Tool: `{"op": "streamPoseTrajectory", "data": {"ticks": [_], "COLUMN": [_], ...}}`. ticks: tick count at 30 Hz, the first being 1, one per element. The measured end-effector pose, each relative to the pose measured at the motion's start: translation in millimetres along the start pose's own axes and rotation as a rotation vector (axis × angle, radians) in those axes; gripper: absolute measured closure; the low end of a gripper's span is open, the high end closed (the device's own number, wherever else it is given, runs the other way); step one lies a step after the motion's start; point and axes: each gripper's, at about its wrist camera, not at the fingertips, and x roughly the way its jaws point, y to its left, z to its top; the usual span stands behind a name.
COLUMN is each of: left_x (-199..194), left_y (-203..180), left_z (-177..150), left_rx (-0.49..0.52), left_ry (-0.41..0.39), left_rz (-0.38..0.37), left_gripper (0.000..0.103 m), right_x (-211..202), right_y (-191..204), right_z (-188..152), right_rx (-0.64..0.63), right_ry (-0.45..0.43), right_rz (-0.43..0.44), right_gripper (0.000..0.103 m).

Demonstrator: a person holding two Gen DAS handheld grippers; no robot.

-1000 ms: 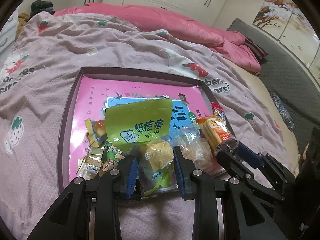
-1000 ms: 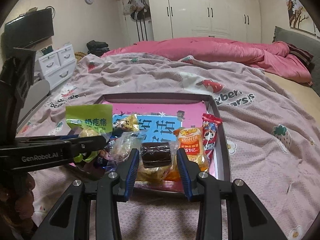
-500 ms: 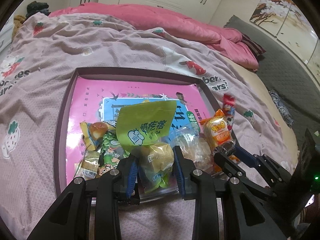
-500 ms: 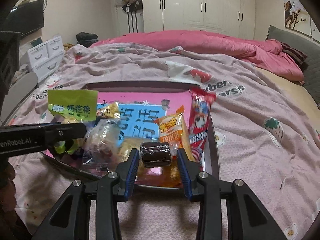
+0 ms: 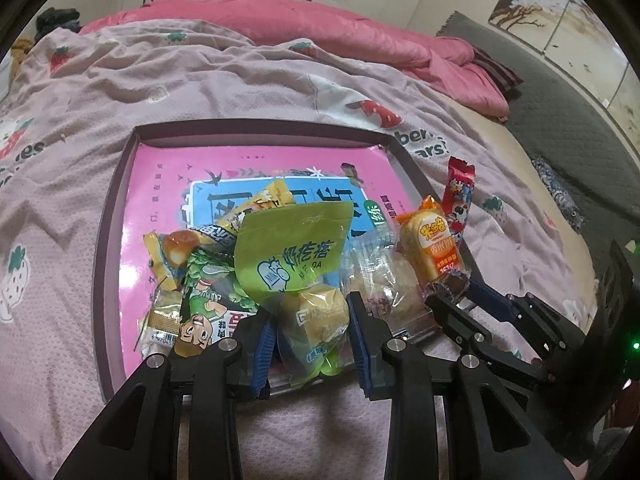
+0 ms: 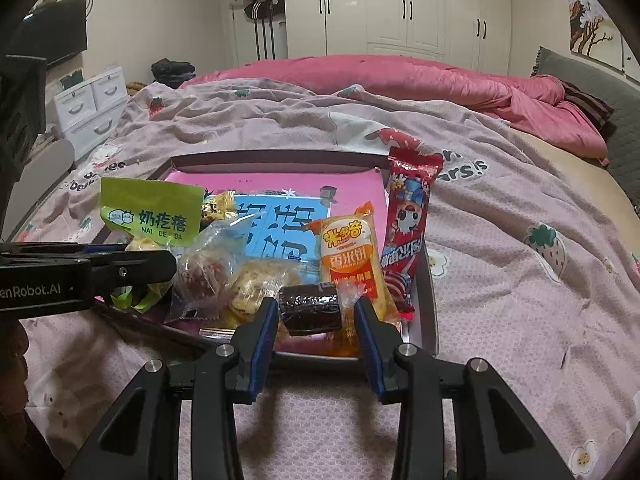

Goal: Organize snacks
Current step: 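Lower both held snacks into the tray and open both grippers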

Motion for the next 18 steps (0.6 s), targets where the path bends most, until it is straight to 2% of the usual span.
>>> {"op": "streamPoseTrajectory", "data": {"ticks": [18], "left_x": [-4.2], "left_y": [4.5], "left_z": [2.6], "left_rx": [-0.012], "left_ry": [-0.016], "left_rz": [-0.008], "left_gripper": [0.067], "right_x": [0.5], "right_y": [0.5], "right_z": [-5.7], "right_rx": [0.002], "right_ry": [0.007], "right_rz": [0.007], "right_gripper": [0.063]}}
